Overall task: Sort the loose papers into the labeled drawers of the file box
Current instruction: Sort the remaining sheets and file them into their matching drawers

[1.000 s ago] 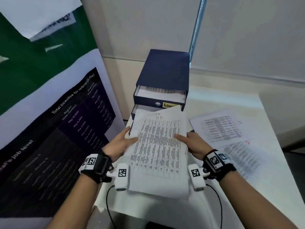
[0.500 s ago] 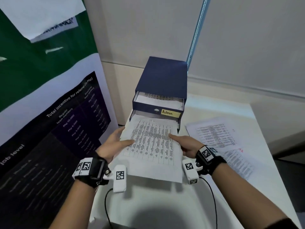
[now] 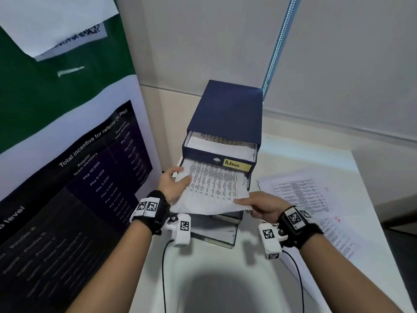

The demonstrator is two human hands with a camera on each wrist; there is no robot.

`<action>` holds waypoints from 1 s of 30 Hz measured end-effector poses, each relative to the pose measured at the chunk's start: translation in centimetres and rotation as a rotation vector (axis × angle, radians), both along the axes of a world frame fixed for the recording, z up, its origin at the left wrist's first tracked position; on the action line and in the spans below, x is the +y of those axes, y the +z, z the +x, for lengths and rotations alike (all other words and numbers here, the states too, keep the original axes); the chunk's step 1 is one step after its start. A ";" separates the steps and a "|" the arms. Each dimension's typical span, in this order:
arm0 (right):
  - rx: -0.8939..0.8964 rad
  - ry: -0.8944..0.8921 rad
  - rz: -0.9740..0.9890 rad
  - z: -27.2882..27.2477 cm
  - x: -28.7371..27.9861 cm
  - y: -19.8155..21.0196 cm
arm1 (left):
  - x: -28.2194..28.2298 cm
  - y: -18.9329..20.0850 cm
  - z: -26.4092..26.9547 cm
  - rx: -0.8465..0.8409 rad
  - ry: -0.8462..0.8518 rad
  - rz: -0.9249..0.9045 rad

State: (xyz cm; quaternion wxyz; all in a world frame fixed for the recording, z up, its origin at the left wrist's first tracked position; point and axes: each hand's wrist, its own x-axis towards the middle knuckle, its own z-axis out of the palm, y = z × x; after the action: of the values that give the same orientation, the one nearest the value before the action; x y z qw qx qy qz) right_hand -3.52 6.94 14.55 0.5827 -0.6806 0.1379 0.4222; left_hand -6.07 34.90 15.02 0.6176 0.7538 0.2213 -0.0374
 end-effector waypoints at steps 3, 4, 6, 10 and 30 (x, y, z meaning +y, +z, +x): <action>-0.051 -0.224 0.027 2.0 0.3 0.4 | 0.1 -0.5 1.4 0.174 -0.191 -0.050; -0.060 -0.281 0.048 2.5 0.5 0.4 | 0.1 -0.7 1.9 0.181 -0.230 -0.045; -0.079 -0.356 0.069 3.4 0.8 0.3 | -0.1 -1.2 3.1 0.136 -0.198 0.009; -0.074 -0.391 0.125 3.6 0.3 0.2 | -1.3 -0.6 5.3 -0.015 -0.086 0.234; -0.151 0.216 -1.110 -6.4 -18.1 -17.3 | -23.5 -3.4 3.6 0.237 -0.991 0.180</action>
State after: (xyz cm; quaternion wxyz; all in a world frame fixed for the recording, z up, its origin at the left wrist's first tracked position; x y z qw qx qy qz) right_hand -9.96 -11.13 -2.75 0.0996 -0.9232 0.2267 0.2939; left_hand -2.50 11.38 11.62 0.4293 0.8089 -0.0914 -0.3912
